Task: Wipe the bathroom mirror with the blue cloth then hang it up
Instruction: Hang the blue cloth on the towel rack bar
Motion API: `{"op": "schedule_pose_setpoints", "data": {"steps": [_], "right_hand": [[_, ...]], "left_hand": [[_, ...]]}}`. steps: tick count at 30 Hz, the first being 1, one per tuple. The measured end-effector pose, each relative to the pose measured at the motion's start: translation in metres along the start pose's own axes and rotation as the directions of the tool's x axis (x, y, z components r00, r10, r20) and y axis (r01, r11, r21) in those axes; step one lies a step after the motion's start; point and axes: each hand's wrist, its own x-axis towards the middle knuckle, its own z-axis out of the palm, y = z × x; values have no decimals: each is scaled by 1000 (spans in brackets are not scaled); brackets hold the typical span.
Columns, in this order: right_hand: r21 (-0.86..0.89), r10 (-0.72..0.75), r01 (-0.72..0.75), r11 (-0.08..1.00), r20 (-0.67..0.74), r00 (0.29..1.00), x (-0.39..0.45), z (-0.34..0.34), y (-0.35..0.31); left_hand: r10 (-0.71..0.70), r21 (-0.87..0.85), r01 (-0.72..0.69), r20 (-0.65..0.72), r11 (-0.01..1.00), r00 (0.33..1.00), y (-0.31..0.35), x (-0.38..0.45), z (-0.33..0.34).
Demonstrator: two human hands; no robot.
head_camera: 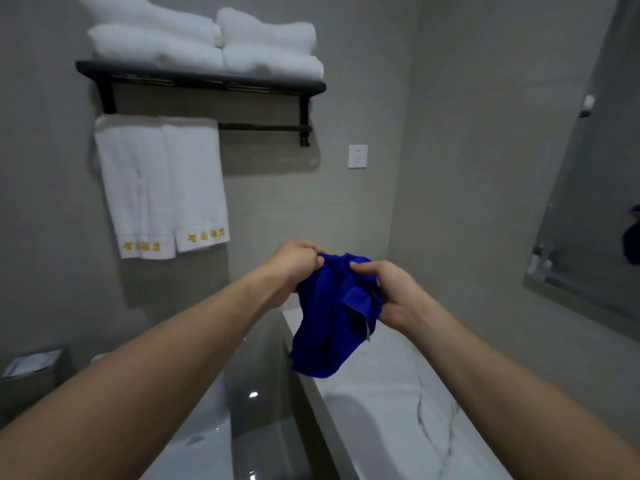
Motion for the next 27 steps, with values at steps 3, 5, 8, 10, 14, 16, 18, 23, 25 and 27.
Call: {"op": "schedule_pose_setpoints", "data": {"steps": [3, 5, 8, 10, 14, 16, 18, 23, 25, 27], "right_hand": [[-99, 13, -15, 995, -18, 1000, 15, 11, 1], [-96, 5, -8, 995, -41, 999, 28, 21, 0], [-21, -9, 8, 1000, -58, 998, 47, 36, -1], [63, 1, -1, 998, -4, 1000, 58, 42, -4], [71, 32, -47, 996, 209, 977, 78, 44, -9], [-6, 6, -4, 1000, 299, 954, 93, 45, -10], [-121, -55, 94, 988, 289, 956, 109, 46, -12], [-421, -246, 303, 855, 185, 951, 151, 41, -28], [-523, -222, 328, 787, 256, 941, 163, 39, -37], [-594, -179, 348, 725, 325, 929, 175, 36, -47]], "left_hand": [[6, 83, -6, 9, 997, 1000, -5, 15, -20], [-4, 136, 1, 19, 991, 1000, -7, 25, -31], [4, 170, -13, 55, 985, 999, -9, 33, -40], [-1, 180, -19, 111, 983, 994, -10, 38, -48], [19, 316, -43, 77, 948, 997, -13, 51, -55], [95, 397, -66, -54, 915, 994, -12, 62, -53], [143, 420, -71, -143, 905, 979, -10, 75, -53], [92, 328, -48, -122, 943, 988, -2, 102, -57], [67, 265, -41, -89, 963, 994, 2, 111, -58], [46, 199, -27, -90, 980, 995, 6, 121, -63]]}}
